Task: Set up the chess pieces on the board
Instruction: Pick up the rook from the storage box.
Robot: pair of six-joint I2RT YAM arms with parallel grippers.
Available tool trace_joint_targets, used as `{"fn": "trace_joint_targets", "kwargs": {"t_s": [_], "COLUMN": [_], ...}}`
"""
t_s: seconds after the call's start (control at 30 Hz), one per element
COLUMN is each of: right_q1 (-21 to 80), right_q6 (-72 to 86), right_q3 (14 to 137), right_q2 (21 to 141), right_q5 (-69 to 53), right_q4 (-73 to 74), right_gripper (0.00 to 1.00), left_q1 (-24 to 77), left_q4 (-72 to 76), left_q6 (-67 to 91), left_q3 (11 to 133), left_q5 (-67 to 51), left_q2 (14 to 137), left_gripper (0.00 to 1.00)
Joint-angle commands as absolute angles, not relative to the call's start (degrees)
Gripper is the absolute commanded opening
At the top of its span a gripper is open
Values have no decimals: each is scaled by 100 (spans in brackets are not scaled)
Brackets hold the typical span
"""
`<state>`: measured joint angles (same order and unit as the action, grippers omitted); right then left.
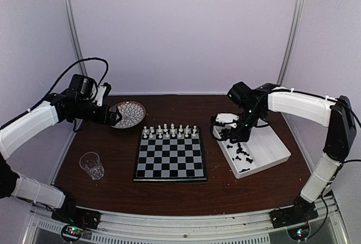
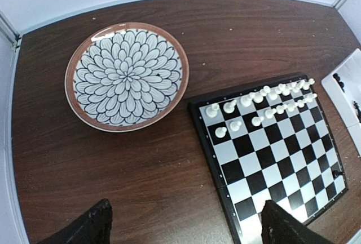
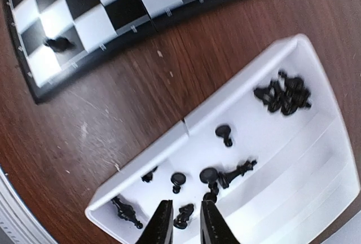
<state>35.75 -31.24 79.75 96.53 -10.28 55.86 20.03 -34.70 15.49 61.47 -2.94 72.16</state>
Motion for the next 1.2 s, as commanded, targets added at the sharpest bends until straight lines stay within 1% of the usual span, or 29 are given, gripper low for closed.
{"fn": "trace_joint_targets", "kwargs": {"t_s": [0.0, 0.17, 0.27, 0.43, 0.63, 1.17], "right_q1": [3077, 2869, 2842, 2847, 2855, 2958], "right_q6": [-3143, -3097, -3078, -3125, -3285, -3404], "right_q3": [7300, 6944, 6746, 6642, 6624, 6691], "right_q2": [9663, 9822, 9931, 9957, 9926, 10233], "right_q5": [-1104, -1091, -1169, -1693, -1970, -2282], "right_q4": [5187, 4902, 4713, 4740, 4833, 4917], "right_gripper": [18, 13, 12, 13, 17, 18], "left_q1": [2004, 2004, 2004, 2004, 2004, 2004], "left_q4": [-2864, -2865, -2865, -2857, -2857, -2863], "left_q6": [1303, 1268, 1274, 1272, 1265, 1252], "left_q3": [5989, 6002, 5994, 5994, 5994, 6003], "left_q5": [-818, -807, -858, -867, -870, -908], "left_q2": [6863, 6910, 6917, 6933, 6948, 6998], "left_gripper": [92, 91, 91, 92, 92, 91]}}
